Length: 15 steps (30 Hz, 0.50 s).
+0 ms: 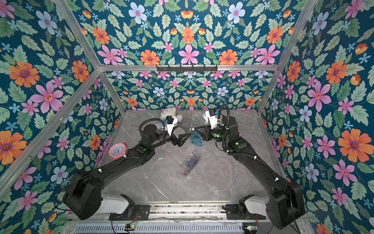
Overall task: Open the ruler set and take out the ruler
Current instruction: Open the ruler set bag.
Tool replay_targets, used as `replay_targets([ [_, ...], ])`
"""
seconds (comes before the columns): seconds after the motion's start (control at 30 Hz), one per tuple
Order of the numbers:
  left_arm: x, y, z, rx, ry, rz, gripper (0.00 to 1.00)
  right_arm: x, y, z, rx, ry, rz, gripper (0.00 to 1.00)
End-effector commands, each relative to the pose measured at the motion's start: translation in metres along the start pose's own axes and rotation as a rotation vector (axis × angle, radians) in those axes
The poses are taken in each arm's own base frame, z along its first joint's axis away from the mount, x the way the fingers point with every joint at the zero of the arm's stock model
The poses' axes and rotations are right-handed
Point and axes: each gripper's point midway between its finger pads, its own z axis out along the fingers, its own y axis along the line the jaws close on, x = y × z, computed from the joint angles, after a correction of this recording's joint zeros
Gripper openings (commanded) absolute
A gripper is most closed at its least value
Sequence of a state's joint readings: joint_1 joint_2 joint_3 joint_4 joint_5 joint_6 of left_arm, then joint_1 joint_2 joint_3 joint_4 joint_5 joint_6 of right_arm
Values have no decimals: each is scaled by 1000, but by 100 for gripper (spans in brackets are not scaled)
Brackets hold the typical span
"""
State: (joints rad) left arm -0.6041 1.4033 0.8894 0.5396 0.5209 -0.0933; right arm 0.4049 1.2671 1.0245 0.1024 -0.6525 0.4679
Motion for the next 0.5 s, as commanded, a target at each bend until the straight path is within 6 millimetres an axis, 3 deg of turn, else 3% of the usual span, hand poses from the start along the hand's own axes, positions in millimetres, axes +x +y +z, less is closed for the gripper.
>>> replay_targets([
  [0.0, 4, -8, 6, 46, 18, 27, 99, -4, 6, 1, -35, -13, -24, 0],
  [0.17, 0, -3, 12, 25, -23, 2, 93, -2, 6, 3, -49, -3, -16, 0],
  [0.47, -4, 0, 17, 31, -72, -50, 53, 0, 7, 4, -64, 0, -14, 0],
])
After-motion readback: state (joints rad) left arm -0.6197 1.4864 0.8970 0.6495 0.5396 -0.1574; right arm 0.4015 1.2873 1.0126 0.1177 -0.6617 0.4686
